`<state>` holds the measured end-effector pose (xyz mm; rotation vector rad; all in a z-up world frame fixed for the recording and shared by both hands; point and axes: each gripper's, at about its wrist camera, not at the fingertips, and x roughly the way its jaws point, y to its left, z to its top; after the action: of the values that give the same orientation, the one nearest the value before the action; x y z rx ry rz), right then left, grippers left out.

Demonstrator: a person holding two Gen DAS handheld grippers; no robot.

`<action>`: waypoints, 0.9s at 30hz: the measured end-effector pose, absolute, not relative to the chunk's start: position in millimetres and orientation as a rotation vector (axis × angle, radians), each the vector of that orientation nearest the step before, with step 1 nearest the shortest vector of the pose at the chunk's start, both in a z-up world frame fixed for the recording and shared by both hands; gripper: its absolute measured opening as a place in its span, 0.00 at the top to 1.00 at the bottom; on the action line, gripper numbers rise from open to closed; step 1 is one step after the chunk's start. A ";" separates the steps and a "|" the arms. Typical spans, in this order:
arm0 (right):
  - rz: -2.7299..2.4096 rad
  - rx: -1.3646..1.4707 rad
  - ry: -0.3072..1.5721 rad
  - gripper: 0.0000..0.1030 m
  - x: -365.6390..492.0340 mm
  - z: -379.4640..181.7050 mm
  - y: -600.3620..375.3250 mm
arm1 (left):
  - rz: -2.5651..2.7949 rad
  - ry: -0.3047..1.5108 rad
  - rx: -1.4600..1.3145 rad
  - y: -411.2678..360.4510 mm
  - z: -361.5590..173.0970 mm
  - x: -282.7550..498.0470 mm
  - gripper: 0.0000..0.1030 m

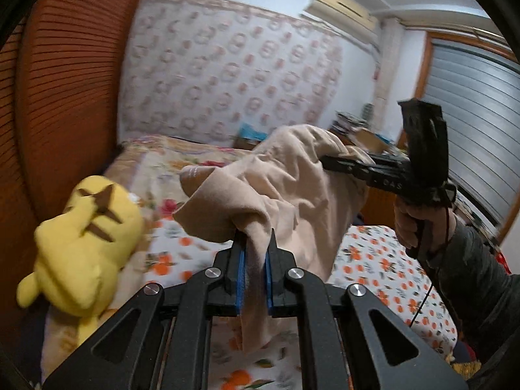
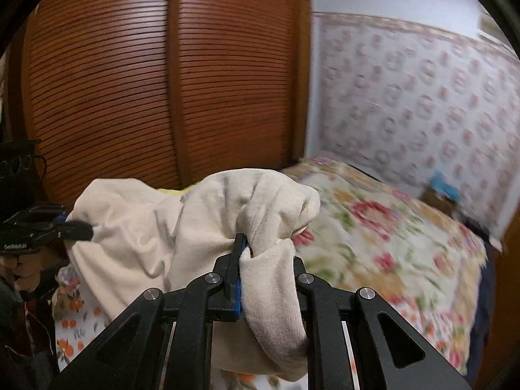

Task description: Fold small clothes

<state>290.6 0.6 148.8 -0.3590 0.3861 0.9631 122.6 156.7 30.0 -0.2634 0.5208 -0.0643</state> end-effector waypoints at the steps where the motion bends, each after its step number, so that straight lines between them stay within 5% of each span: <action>1: 0.985 -0.368 0.386 0.86 300.0 148.6 12.3 | -0.040 0.522 -0.264 163.5 27.5 120.0 0.90; 24: 1.072 -0.545 0.565 0.89 495.4 70.1 196.6 | 0.171 0.697 -0.425 232.8 -82.4 139.0 0.90; 26: 1.038 -0.507 0.581 0.82 490.5 69.7 193.5 | 0.168 0.700 -0.425 233.4 -82.4 138.7 0.89; 27: 1.033 -0.485 0.584 0.66 475.6 71.2 184.4 | 0.176 0.699 -0.413 232.7 -81.9 138.3 0.84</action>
<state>475.6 184.4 71.2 -0.4846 0.5836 1.0327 138.3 232.7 -81.9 -0.4134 0.6990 0.1757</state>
